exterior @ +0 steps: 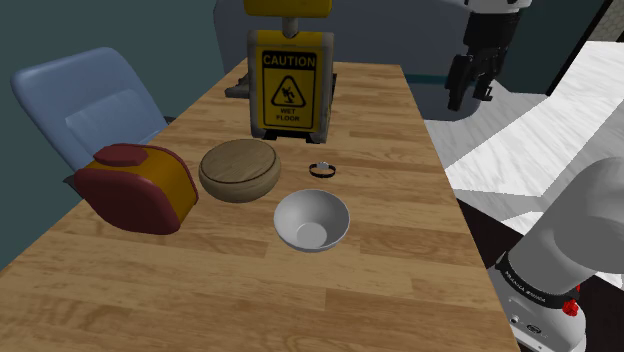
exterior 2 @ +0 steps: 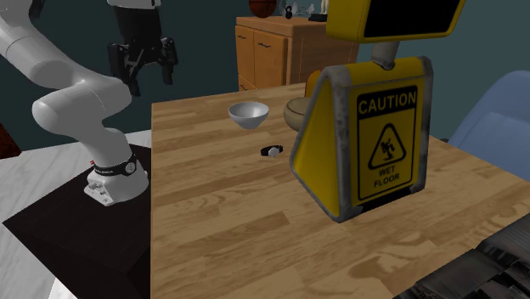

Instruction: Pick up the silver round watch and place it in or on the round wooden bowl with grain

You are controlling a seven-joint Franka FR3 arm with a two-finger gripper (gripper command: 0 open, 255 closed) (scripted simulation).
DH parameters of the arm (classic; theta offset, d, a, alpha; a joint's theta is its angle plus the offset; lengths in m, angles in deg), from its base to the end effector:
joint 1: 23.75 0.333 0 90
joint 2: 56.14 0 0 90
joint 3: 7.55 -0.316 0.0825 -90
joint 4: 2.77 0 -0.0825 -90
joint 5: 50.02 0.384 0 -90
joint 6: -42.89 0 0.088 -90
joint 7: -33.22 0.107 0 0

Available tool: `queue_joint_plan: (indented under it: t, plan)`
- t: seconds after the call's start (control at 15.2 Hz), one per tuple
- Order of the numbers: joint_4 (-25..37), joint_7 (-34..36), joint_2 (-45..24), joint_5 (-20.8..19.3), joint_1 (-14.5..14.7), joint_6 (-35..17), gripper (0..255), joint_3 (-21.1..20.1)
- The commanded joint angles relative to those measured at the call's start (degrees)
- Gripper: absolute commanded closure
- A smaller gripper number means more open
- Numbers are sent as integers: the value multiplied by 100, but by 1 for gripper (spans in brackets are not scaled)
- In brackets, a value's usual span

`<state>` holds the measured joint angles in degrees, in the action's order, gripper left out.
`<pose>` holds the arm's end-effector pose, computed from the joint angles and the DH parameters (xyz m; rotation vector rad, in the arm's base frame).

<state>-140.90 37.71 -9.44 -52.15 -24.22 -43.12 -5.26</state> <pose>0.2896 -0.0213 0.5676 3.1229 -0.1773 -0.1484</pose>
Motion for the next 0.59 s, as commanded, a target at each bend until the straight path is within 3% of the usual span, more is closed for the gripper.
queue_joint_plan:
  t: [0.0, 0.53]
  plan:
    - [0, 0, 0, 0, 0, 0, 0, 0]
    - [-226, 1729, -900, 335, 4, -1281, 0, -1164]
